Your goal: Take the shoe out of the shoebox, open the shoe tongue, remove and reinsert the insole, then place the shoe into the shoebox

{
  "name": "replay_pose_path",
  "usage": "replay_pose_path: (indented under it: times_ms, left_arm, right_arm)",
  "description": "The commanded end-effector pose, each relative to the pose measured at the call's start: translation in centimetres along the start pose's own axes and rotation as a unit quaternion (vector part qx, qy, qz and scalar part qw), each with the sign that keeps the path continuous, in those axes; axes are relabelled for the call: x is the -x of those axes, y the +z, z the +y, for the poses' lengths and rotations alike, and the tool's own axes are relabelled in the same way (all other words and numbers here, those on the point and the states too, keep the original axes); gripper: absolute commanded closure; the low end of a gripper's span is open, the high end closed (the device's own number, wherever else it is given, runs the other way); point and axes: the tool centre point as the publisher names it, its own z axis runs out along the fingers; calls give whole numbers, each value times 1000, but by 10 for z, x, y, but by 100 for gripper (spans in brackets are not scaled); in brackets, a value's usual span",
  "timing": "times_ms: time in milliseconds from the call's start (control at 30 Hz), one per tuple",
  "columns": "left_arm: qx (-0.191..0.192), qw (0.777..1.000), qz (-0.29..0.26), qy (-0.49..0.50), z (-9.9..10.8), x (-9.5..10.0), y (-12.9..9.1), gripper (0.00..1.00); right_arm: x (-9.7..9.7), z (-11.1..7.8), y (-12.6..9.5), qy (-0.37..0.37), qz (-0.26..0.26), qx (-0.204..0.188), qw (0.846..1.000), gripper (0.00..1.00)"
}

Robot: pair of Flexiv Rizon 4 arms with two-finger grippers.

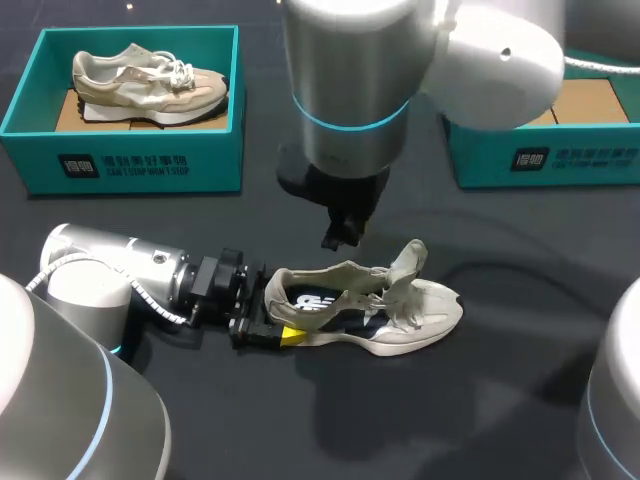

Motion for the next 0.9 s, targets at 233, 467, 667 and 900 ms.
replay_pose_path:
  times_ms: [233,467,667,900]
  left_arm:
    - [1,1000,0,0,4,3,-2,100]
    - [1,1000,0,0,4,3,-2,100]
    - [1,1000,0,0,4,3,-2,100]
    - [1,1000,0,0,4,3,-2,100]
  right_arm:
    - [-5,16,4,-116,23,12,993,100]
    - [-5,16,4,-116,23,12,993,100]
    - [-14,30,19,-171,15,-3,985,100]
    - [-29,25,58,-205,29,15,978,100]
